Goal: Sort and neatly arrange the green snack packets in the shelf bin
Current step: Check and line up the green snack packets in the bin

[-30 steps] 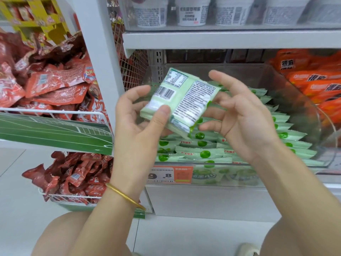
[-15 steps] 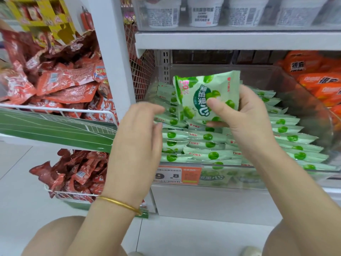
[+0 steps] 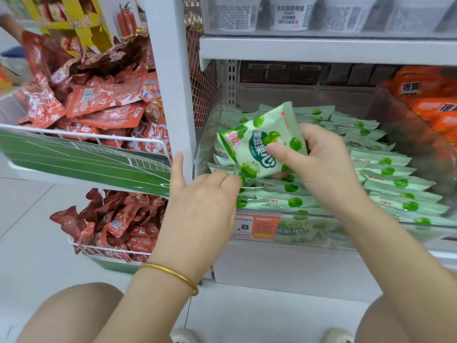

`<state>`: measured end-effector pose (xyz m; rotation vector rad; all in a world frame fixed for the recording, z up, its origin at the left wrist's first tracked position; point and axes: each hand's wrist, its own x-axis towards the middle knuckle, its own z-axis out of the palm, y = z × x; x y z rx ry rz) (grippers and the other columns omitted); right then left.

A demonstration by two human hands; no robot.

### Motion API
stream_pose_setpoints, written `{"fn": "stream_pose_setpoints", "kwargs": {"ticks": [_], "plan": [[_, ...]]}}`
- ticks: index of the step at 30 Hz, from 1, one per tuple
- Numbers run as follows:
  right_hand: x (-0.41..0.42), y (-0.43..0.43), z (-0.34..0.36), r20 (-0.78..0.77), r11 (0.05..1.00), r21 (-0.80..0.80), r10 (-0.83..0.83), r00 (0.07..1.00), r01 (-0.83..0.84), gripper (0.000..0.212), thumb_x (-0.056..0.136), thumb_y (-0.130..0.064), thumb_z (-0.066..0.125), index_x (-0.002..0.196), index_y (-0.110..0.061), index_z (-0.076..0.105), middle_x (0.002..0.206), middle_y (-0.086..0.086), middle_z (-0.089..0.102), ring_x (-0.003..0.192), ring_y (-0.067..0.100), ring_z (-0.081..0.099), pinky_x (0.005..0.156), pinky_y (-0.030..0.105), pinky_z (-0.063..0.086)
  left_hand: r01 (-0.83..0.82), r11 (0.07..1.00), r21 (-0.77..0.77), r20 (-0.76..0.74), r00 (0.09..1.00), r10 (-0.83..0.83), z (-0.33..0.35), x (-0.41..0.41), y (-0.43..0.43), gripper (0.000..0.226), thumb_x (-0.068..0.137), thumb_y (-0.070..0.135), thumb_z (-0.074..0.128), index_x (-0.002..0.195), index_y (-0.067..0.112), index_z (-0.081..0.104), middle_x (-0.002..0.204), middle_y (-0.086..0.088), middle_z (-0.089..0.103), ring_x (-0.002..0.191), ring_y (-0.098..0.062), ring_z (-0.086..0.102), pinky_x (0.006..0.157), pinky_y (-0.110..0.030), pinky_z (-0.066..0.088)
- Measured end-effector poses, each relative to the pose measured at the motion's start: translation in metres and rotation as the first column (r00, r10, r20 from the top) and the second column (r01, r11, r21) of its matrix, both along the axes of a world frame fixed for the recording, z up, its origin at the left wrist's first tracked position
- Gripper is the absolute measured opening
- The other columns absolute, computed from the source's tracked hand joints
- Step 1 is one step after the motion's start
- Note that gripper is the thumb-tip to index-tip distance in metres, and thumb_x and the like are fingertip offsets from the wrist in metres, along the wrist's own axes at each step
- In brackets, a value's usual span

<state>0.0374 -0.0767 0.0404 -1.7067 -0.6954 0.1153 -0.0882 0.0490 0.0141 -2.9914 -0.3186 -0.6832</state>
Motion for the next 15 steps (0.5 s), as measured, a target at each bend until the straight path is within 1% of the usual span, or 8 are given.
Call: {"fn": "stream_pose_setpoints", "kwargs": {"ticks": [2, 4, 6, 7, 8, 10, 12, 15], "plan": [[0.0, 0.004, -0.001, 0.117, 0.994, -0.106, 0.007, 0.993, 0.006, 0.008, 0.082, -0.02, 0.07, 0.089, -0.016, 0.067, 0.083, 0.006, 0.069, 0.074, 0.02, 0.067, 0.063, 0.038, 0.057, 0.014, 0.999, -0.043, 0.01, 1.0, -0.014, 0.002, -0.002, 0.002, 0.032, 0.081, 0.015, 0.035, 0.089, 0.018, 0.065, 0.081, 0.006, 0.066, 0.072, -0.017, 0.066, 0.11, -0.059, 0.018], [0.0, 0.008, 0.002, 0.298, 0.97, -0.242, 0.047, 0.953, 0.028, 0.015, 0.081, -0.026, 0.071, 0.085, -0.013, 0.067, 0.072, 0.002, 0.065, 0.065, 0.015, 0.058, 0.061, 0.031, 0.047, 0.031, 0.997, -0.072, 0.02, 0.999, -0.029, 0.004, -0.004, 0.004, 0.033, 0.081, 0.017, 0.033, 0.088, 0.019, 0.065, 0.08, 0.007, 0.066, 0.072, -0.017, 0.066, 0.11, -0.057, 0.019], [0.001, 0.014, 0.013, 0.4, 0.922, -0.386, 0.15, 0.904, 0.017, 0.017, 0.081, -0.03, 0.071, 0.08, -0.014, 0.064, 0.064, -0.007, 0.057, 0.057, 0.007, 0.048, 0.056, 0.025, 0.036, 0.042, 0.995, -0.088, 0.025, 0.999, -0.04, 0.005, -0.006, 0.005, 0.036, 0.081, 0.018, 0.03, 0.087, 0.019, 0.066, 0.079, 0.006, 0.066, 0.071, -0.017, 0.067, 0.11, -0.055, 0.02], [0.001, 0.017, 0.019, 0.422, 0.885, -0.465, 0.215, 0.881, 0.007, 0.017, 0.081, -0.032, 0.07, 0.079, -0.016, 0.063, 0.063, -0.009, 0.054, 0.058, 0.005, 0.047, 0.056, 0.024, 0.035, 0.046, 0.995, -0.094, 0.024, 0.999, -0.044, 0.005, -0.006, 0.005, 0.038, 0.081, 0.018, 0.029, 0.087, 0.019, 0.066, 0.079, 0.006, 0.066, 0.071, -0.017, 0.067, 0.11, -0.054, 0.019], [0.001, 0.022, 0.023, 0.444, 0.839, -0.544, 0.275, 0.853, 0.013, 0.02, 0.081, -0.034, 0.07, 0.08, -0.016, 0.062, 0.066, -0.008, 0.054, 0.062, 0.007, 0.049, 0.06, 0.027, 0.038, 0.049, 0.993, -0.104, 0.019, 0.999, -0.047, 0.005, -0.006, 0.005, 0.04, 0.081, 0.018, 0.028, 0.088, 0.019, 0.066, 0.079, 0.007, 0.067, 0.071, -0.017, 0.067, 0.11, -0.052, 0.018], [0.0, 0.035, 0.024, 0.497, 0.731, -0.678, 0.377, 0.781, 0.079, 0.023, 0.082, -0.04, 0.067, 0.081, -0.018, 0.062, 0.08, -0.002, 0.052, 0.078, 0.018, 0.051, 0.066, 0.032, 0.042, 0.051, 0.99, -0.129, 0.014, 0.999, -0.049, 0.005, -0.007, 0.006, 0.042, 0.081, 0.018, 0.025, 0.089, 0.019, 0.066, 0.078, 0.007, 0.066, 0.071, -0.017, 0.066, 0.112, -0.048, 0.014], [-0.003, 0.046, 0.018, 0.52, 0.656, -0.744, 0.446, 0.728, 0.129, 0.022, 0.083, -0.042, 0.065, 0.077, -0.022, 0.059, 0.087, -0.002, 0.044, 0.089, 0.021, 0.047, 0.066, 0.031, 0.036, 0.06, 0.987, -0.147, 0.03, 0.998, -0.057, 0.004, -0.007, 0.007, 0.043, 0.08, 0.018, 0.024, 0.088, 0.019, 0.067, 0.077, 0.007, 0.065, 0.071, -0.016, 0.066, 0.112, -0.046, 0.012], [-0.003, 0.048, 0.015, 0.482, 0.617, -0.778, 0.467, 0.741, 0.117, 0.029, 0.081, -0.045, 0.065, 0.092, -0.018, 0.066, 0.088, -0.002, 0.039, 0.092, 0.019, 0.044, 0.068, 0.03, 0.035, 0.09, 0.983, -0.16, 0.076, 0.994, -0.078, 0.004, -0.007, 0.009, 0.043, 0.079, 0.016, 0.027, 0.09, 0.019, 0.068, 0.077, 0.007, 0.067, 0.072, -0.015, 0.066, 0.11, -0.048, 0.02]]}}
